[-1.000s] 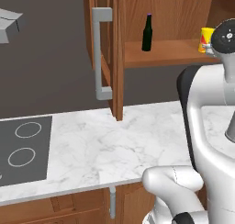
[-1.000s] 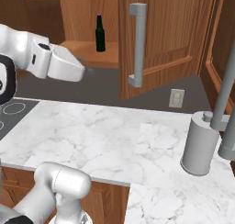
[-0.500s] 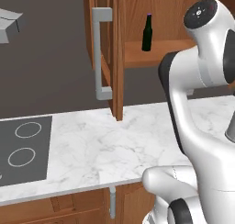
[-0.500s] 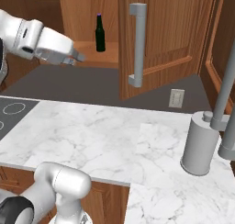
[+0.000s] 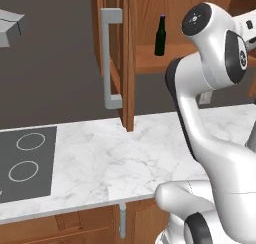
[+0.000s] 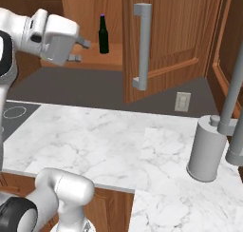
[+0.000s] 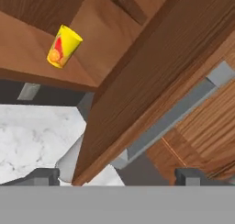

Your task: Open the cabinet directly in front. Then move the beer and the cup to the dining counter with the jar on it.

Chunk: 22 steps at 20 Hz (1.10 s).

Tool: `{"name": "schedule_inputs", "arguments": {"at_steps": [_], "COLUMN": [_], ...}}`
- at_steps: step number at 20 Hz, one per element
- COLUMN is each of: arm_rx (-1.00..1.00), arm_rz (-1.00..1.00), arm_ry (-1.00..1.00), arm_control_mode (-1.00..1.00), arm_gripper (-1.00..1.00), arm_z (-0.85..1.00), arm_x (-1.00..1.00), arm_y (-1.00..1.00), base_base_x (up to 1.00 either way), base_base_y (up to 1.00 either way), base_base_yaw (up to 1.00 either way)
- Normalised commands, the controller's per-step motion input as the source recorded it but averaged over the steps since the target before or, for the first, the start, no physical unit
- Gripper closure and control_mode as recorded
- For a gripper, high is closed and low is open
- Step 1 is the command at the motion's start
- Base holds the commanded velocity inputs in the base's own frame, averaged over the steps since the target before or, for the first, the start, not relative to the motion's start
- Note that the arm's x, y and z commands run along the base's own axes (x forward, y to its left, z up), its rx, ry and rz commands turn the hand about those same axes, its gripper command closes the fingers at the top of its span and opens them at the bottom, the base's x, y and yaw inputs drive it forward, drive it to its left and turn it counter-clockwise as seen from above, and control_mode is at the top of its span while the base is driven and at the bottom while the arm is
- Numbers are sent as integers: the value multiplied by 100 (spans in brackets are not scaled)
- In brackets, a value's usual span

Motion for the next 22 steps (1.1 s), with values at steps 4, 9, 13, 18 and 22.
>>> {"name": "schedule_inputs", "arguments": {"at_steps": [4,9,13,18,22], "arm_rx": [-19,-13,-5,-5,-11], "arm_rz": [14,17,19,14,-3], "arm_ry": [3,3,3,8,22], "arm_control_mode": [-100,-100,-100,-100,-100], "arm_gripper": [-100,-100,-100,-100,-100], "arm_z": [-4,-12,-5,-1,0], "arm_x": [38,26,32,11,0], "arm_y": [0,-12,-19,-21,-19], "base_base_x": [0,0,0,0,0], "base_base_y": [0,0,0,0,0], "base_base_yaw": [0,0,0,0,0]}}
